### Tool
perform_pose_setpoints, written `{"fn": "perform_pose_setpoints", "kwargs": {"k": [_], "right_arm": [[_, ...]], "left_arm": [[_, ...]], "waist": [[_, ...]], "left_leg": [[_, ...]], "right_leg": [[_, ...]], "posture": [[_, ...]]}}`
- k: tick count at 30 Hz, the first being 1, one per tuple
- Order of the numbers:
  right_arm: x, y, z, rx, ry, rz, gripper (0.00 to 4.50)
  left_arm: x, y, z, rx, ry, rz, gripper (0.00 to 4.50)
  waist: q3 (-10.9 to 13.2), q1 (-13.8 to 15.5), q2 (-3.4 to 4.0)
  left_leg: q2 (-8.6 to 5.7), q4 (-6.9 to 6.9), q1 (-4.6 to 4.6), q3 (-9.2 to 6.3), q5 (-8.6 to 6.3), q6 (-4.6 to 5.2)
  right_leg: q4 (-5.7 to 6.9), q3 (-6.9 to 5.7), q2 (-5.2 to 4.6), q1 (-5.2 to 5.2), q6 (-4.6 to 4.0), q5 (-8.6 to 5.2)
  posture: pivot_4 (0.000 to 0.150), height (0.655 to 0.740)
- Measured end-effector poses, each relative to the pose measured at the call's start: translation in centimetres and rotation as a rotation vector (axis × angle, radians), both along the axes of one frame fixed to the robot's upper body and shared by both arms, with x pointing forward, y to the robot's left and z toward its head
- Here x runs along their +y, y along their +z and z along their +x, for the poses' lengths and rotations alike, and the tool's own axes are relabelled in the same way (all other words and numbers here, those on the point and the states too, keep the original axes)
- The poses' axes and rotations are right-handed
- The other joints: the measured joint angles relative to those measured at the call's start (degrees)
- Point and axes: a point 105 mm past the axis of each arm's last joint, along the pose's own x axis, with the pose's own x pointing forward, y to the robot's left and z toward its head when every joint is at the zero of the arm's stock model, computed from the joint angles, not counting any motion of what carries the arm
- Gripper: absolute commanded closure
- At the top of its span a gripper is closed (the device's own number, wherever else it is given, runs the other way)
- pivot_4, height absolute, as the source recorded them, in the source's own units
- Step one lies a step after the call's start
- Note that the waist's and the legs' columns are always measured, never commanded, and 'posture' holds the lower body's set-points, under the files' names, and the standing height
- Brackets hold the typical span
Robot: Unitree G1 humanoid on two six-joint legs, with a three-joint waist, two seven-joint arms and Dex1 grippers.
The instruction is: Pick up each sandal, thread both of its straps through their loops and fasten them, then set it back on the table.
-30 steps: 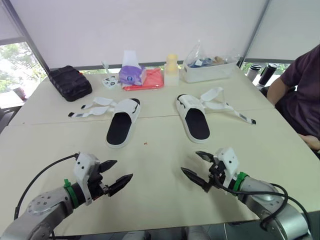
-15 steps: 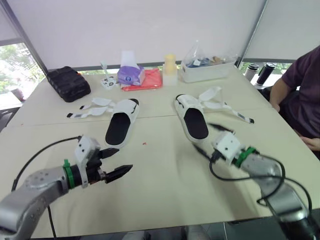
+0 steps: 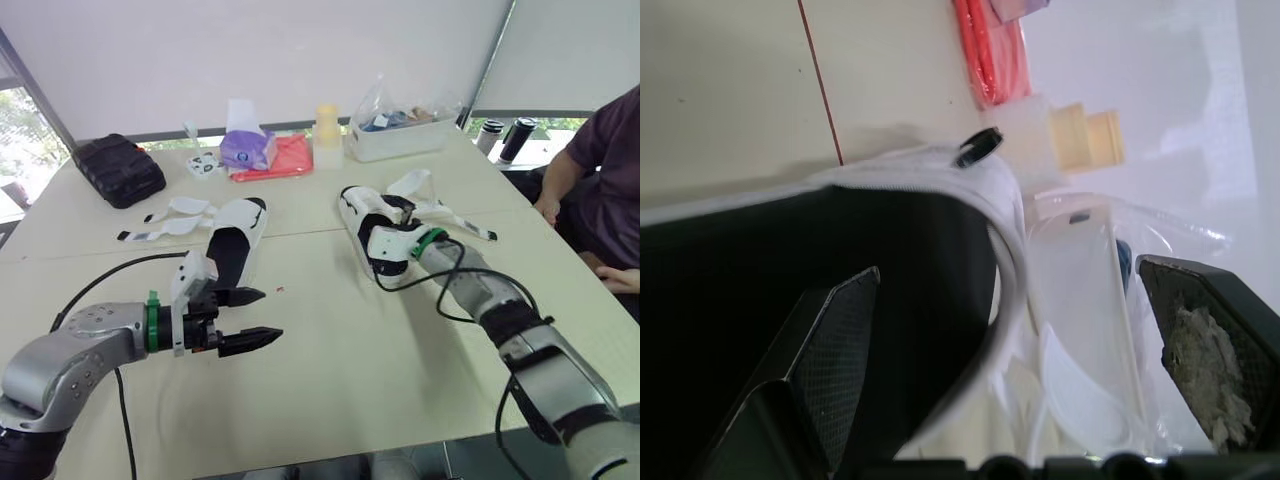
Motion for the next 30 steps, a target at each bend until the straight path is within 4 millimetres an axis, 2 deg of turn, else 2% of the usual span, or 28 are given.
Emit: {"fn": "perform_pose_setpoints", "kwargs": {"k": [3,8,11,15,18,19,25,30], "right_arm": [[1.5,0.9,1.6,-0.042,-0.035,-0.048,0.02],[1.5,0.6,2.6,-0.032,-0.105,-0.121,0.02],[1.3,0.2,2.6,-0.031,-0.112,-0.147,0.91],[0.8,-0.8,2.5,-0.02,-0.123,-0.183,2.84],[1.1,0.1,2.6,-0.054,-0.115,-0.174,4.3],[1.2,0.4,2.6,-0.06,-0.113,-0.171,4.41],[1.2,0.6,2.4,-0.09,-0.067,-0.213,4.41],[1.1,1.4,0.8,-0.184,0.169,-0.352,4.41]], "left_arm": [[1.1,0.7,0.7,-0.059,0.077,0.014,0.0],[2.4,1.8,1.2,-0.154,0.179,0.029,0.0],[2.4,1.3,1.0,-0.166,0.201,0.042,0.0],[3.2,1.5,1.0,-0.178,0.257,0.044,0.0],[3.3,1.6,1.1,-0.187,0.267,0.043,0.0],[3.3,1.7,1.1,-0.188,0.267,0.043,0.0],[3.7,1.5,1.6,-0.203,0.282,0.044,0.0],[4.2,1.2,1.9,-0.195,0.279,0.05,0.0]], "waist": [[-0.01,-0.94,-0.01],[-0.01,-1.03,-0.01],[-0.01,-0.97,-0.02],[-0.01,-1.0,-0.01],[-0.03,-1.11,-0.02],[-0.04,-1.12,-0.04],[-0.04,-0.97,-0.04],[-0.04,-0.84,-0.03]], "left_leg": [[0.16,0.01,-0.02,0.1,0.03,-0.06],[0.19,-0.02,-0.03,0.18,0.03,-0.06],[0.2,-0.01,-0.02,0.22,0.03,-0.06],[0.24,0.0,-0.05,0.32,0.03,-0.06],[0.32,-0.01,0.0,0.59,0.03,-0.06],[0.35,-0.01,0.02,0.66,0.03,-0.06],[0.39,0.02,0.0,0.86,0.03,-0.06],[0.33,-0.02,-0.11,0.92,0.02,-0.04]], "right_leg": [[0.01,0.06,0.16,-0.08,-0.19,0.13],[0.0,0.14,0.21,-0.14,-0.2,0.14],[0.02,0.18,0.23,-0.16,-0.2,0.15],[0.06,0.26,0.28,-0.25,-0.19,0.19],[0.07,0.39,0.37,-0.28,-0.21,0.22],[0.07,0.44,0.42,-0.28,-0.23,0.27],[0.05,0.69,0.52,-0.38,-0.19,0.4],[-0.01,0.78,0.52,-0.49,-0.19,0.4]], "posture": [[0.15,0.74],[0.15,0.74],[0.15,0.74],[0.15,0.74],[0.15,0.74],[0.15,0.74],[0.15,0.74],[0.15,0.74]]}}
